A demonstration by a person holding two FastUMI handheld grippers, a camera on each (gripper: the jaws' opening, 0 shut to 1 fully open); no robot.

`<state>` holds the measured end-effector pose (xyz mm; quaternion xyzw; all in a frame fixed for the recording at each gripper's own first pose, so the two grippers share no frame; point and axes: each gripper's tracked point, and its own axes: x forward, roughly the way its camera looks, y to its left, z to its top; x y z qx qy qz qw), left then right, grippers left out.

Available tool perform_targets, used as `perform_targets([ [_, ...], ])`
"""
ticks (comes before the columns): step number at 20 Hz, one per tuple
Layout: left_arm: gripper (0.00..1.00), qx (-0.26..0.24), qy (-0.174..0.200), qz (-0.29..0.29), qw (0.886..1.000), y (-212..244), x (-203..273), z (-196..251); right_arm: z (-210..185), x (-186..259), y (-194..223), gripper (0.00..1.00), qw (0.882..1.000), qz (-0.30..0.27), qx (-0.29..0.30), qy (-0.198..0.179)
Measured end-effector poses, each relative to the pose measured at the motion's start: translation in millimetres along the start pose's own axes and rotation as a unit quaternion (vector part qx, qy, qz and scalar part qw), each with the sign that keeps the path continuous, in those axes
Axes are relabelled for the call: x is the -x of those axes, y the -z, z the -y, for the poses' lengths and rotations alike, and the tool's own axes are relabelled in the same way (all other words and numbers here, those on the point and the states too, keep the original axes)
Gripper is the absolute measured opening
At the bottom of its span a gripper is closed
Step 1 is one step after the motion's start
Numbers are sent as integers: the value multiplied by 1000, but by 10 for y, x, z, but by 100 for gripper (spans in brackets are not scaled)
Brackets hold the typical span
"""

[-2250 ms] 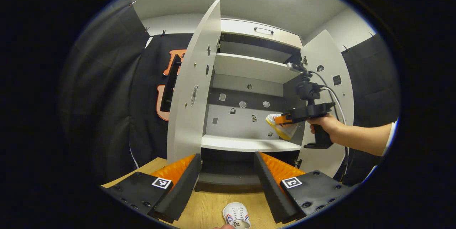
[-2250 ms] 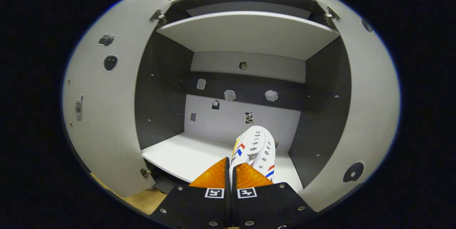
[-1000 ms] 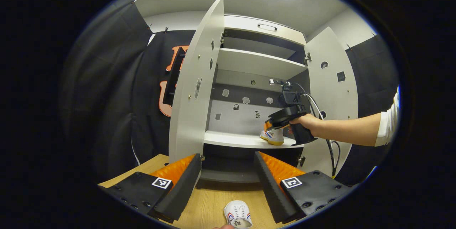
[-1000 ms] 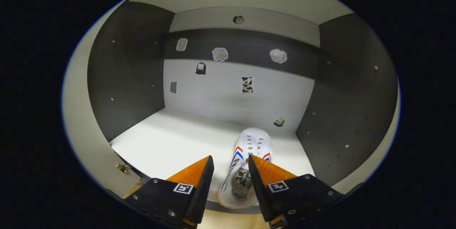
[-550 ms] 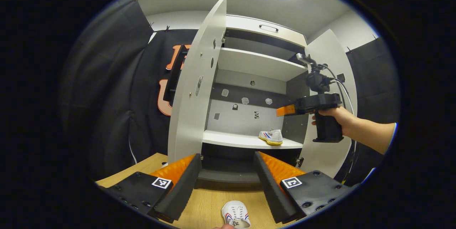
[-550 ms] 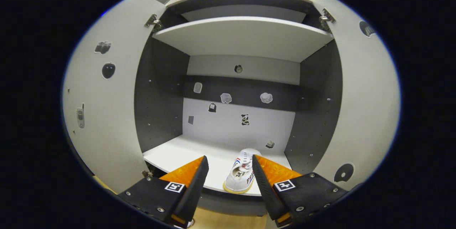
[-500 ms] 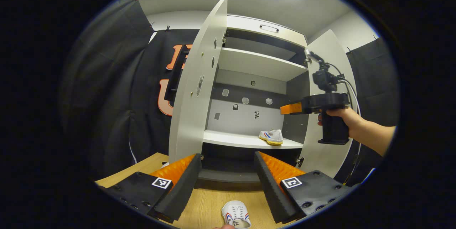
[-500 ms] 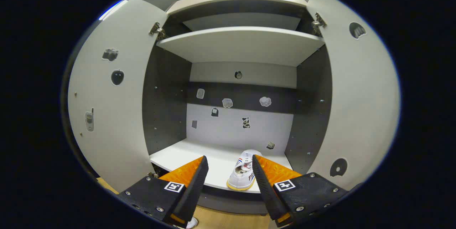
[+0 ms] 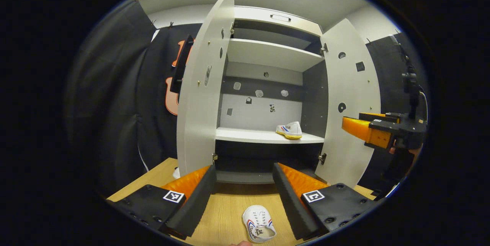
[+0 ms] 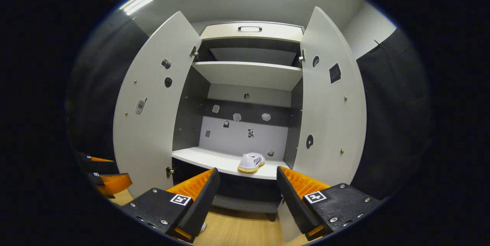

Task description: Grab one shoe with the right hand and put it into the shoe cabinet, grab the other shoe with the left hand and put it into the shoe cabinet; then close the right door with the right hand and the left door with the left hand.

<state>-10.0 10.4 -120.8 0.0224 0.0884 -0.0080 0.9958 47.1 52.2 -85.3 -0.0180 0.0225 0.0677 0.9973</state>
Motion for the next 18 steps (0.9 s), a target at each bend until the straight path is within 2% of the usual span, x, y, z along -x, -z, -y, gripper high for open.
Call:
perform_targets([
  [1,99,-4,3,-19,1000,150,4,37,-42,112,93,92,1000,2,-5,0],
  [3,94,2,15,-68,998,502,-37,132,-58,281,215,94,1000,7,-3,6],
  [4,96,7,18,-97,995,712,-66,151,-41,345,253,94,1000,9,1,8],
  [5,94,12,16,-127,992,921,-88,163,-23,391,274,94,1000,11,4,9],
  [7,97,33,19,-185,982,1333,-143,180,-3,453,289,94,1000,11,-1,5],
  [10,97,59,19,-280,958,2050,-116,178,134,474,279,94,1000,18,2,8],
  [13,98,50,1,-373,926,2788,9,56,296,496,224,94,999,31,33,22],
  [14,97,40,-8,-391,919,2944,41,-9,322,511,207,94,998,35,37,23],
  [16,98,62,-16,-384,921,2985,-70,18,367,535,231,94,999,34,33,24],
  [18,100,59,-21,-400,914,3064,-75,-65,413,551,281,94,999,26,30,27],
])
